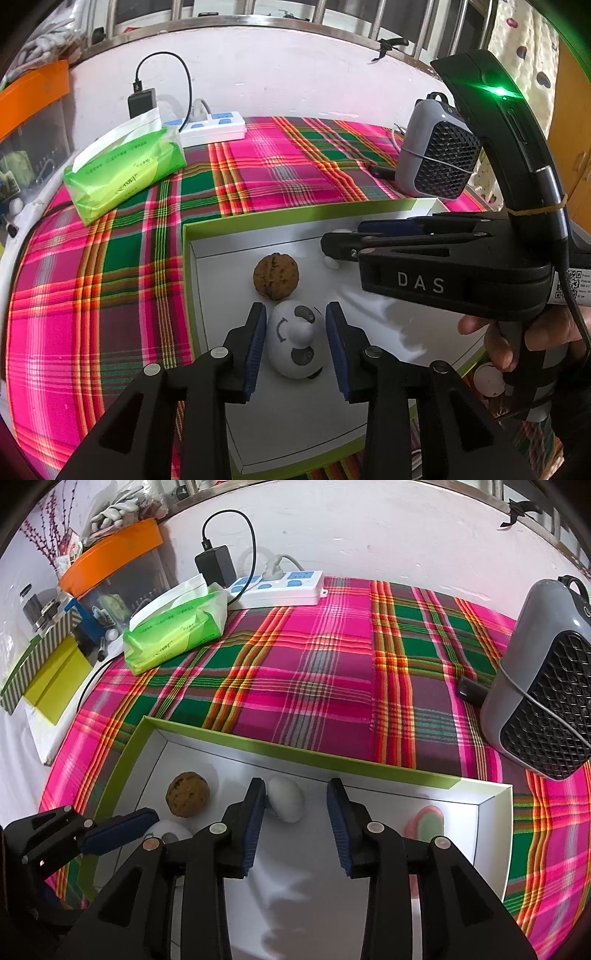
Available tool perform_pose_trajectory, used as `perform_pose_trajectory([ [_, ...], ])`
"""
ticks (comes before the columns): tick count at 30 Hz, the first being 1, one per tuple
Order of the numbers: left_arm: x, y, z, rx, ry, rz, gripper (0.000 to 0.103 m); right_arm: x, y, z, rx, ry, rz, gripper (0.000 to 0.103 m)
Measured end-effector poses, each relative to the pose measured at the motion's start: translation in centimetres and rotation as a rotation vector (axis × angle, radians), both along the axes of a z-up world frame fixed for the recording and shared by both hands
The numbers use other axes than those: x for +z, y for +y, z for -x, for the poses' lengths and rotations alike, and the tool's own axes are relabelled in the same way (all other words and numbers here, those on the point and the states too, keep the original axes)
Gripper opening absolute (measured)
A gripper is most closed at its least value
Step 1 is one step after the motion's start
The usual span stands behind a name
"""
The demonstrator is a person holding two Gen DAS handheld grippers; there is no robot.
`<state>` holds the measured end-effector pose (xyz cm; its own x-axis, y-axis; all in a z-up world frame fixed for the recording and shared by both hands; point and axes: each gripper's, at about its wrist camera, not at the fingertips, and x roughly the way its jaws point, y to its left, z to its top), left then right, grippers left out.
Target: Organize objects
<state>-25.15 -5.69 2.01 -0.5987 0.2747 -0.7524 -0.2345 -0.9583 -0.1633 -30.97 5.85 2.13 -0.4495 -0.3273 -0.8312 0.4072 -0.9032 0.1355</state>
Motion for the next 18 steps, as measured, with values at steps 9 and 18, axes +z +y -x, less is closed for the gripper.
perform_pose_trajectory([
  [9, 0.2, 0.0, -0.3, 0.011, 0.008, -0.004, 0.035, 0.4, 0.3, -0.5, -0.015, 0.008, 0.011, 0.047],
  [18, 1.1, -0.4, -1.7, 0.034, 0.026, 0.003, 0.039, 1.1, 0.5, -1.6, -0.022, 0.023, 0.023, 0.047],
])
